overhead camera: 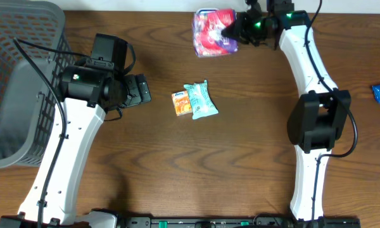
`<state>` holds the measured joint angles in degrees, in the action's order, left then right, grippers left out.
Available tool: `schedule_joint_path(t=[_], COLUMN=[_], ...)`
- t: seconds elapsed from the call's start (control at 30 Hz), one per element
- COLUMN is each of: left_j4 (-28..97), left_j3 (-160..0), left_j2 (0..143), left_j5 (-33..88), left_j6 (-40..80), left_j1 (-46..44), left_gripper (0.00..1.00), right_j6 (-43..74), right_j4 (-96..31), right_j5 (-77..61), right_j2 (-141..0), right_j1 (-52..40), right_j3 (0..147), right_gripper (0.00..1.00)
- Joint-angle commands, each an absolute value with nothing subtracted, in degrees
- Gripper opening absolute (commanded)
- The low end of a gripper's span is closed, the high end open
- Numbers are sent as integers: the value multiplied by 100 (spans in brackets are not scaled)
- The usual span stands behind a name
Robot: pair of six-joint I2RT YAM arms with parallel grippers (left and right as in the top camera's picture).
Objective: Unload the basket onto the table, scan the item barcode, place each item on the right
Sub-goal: 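Grasp the purple pack, hold it at the scanner, carry it right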
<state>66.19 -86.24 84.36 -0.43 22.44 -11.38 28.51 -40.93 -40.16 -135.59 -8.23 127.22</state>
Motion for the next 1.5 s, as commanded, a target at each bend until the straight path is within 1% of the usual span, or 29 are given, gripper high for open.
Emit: schedule_joint_path(t=[0.0,0.07,0.2,0.33,0.47,0.57,0.67,0.77,0.87,0.93,1.07,1.27,1.37,1.4,1.47], left_j4=[6641,6641,6641,6641,6641,6641,6641,6641,6641,6641,6641,6641,6641,6641,6641], left_j3=[-8667,-8667,-8667,-8667,-8667,-8667,-8667,-8667,-8667,-8667,-8667,-8667,-8667,-8667,-8667], left_j2=[8423,8423,8423,8423,8423,8423,8423,8423,8423,8423,8423,8423,8423,8423,8423], left_j5=[-158,-158,-158,-158,-158,-158,-158,-158,-158,-161,-158,-158,-161,-161,-158], left_j6=[2209,2209,2209,2209,2209,2209,2209,2209,2209,2209,2209,2209,2209,2209,2209], left_j1=[-1116,-1116,-1116,-1116,-1116,-1116,-1116,-1116,-1116,-1116,-1116,-1116,-1116,-1116,-1116], left_gripper=[98,98,98,98,98,98,98,98,98,98,98,98,98,98,98], right_j6=[4086,4556,4971,4768,4506,3920,3459,2853,2552,2226,2049,2049,2045,2025,2027], right_j4=[-3557,-3089,-2502,-2467,-2587,-3052,-3767,-5118,-5728,-6075,-6211,-5743,-5374,-5223,-5153], right_j5=[-3107,-2655,-2663,-2543,-2753,-2558,-1833,152,1223,1688,1680,1463,1417,1378,1380], right_j2=[-13524,-13609,-13804,-13834,-13749,-13467,-13102,-12479,-12324,-12348,-12527,-12947,-13181,-13297,-13410], right_j1=[-1245,-1509,-1658,-1577,-1304,-939,-591,115,574,980,1553,2193,2390,2464,2541], right_j3=[12835,12822,12822,12825,12827,12827,12827,12827,12827,12814,12807,12807,12807,12807,12807], right_gripper=[1,1,1,1,1,1,1,1,1,1,1,2,10,18,49])
